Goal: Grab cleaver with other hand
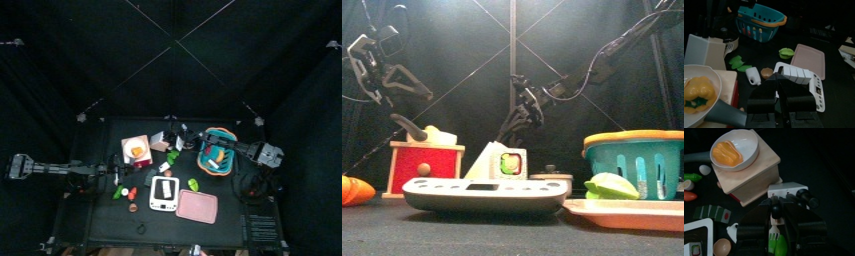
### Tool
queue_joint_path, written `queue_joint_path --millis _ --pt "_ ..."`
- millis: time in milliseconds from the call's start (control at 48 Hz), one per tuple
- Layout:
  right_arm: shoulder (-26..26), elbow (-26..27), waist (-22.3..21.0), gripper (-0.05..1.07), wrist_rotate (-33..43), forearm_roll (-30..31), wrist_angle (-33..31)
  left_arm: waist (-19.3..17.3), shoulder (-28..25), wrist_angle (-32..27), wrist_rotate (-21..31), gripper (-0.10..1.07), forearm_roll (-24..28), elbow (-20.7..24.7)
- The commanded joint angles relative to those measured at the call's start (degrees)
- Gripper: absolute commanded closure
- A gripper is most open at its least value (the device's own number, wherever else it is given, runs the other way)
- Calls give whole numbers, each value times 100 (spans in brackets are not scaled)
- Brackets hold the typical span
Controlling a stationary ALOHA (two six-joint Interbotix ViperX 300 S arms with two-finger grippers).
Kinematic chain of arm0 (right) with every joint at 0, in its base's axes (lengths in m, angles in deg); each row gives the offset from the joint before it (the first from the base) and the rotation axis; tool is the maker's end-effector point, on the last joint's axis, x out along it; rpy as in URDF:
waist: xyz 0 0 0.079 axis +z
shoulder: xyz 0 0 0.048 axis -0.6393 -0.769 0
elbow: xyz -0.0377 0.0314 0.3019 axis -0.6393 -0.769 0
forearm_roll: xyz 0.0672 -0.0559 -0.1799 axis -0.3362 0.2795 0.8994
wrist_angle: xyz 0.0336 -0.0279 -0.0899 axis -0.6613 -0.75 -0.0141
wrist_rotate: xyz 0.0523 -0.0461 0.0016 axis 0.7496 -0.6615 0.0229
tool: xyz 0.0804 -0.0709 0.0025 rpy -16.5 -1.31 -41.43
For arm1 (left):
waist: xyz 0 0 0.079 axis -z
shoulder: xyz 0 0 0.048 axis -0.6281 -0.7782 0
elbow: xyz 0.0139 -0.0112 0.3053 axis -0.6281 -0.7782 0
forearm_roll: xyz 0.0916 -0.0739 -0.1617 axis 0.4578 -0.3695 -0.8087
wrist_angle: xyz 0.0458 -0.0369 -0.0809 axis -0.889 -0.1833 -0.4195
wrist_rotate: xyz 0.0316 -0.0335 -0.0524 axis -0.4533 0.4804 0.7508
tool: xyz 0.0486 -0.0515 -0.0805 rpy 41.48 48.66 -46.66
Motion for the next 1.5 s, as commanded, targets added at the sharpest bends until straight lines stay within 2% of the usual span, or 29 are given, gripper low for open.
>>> queue_joint_path --millis 0,208,542,771,958,1125,1292,1417,1479 --pt "404 53 -9 47 9 -9 -9 -18 0 26 -9 59 0 62" --pt "826 -105 -26 47 9 70 -9 -18 -9 26 -18 59 0 62" --pt "1767 -826 -53 47 0 158 -26 -18 0 26 -18 59 0 53" --pt "2399 -1318 -26 47 -9 158 -290 -18 9 35 -18 59 0 53" --pt "2900 -1582 53 47 -9 97 -290 -18 9 88 -35 59 35 79" --pt "3278 -1749 527 47 -9 -70 -325 -18 -35 360 -44 59 369 158" --pt "3199 -1837 1239 47 -18 -352 -615 141 -272 844 -44 57 879 264" --pt "3041 -1819 1811 47 -18 -378 -879 220 -642 1134 -44 48 1125 343" --pt "2979 -1811 2118 47 -18 -378 -1099 237 -879 1274 -44 40 1195 404"
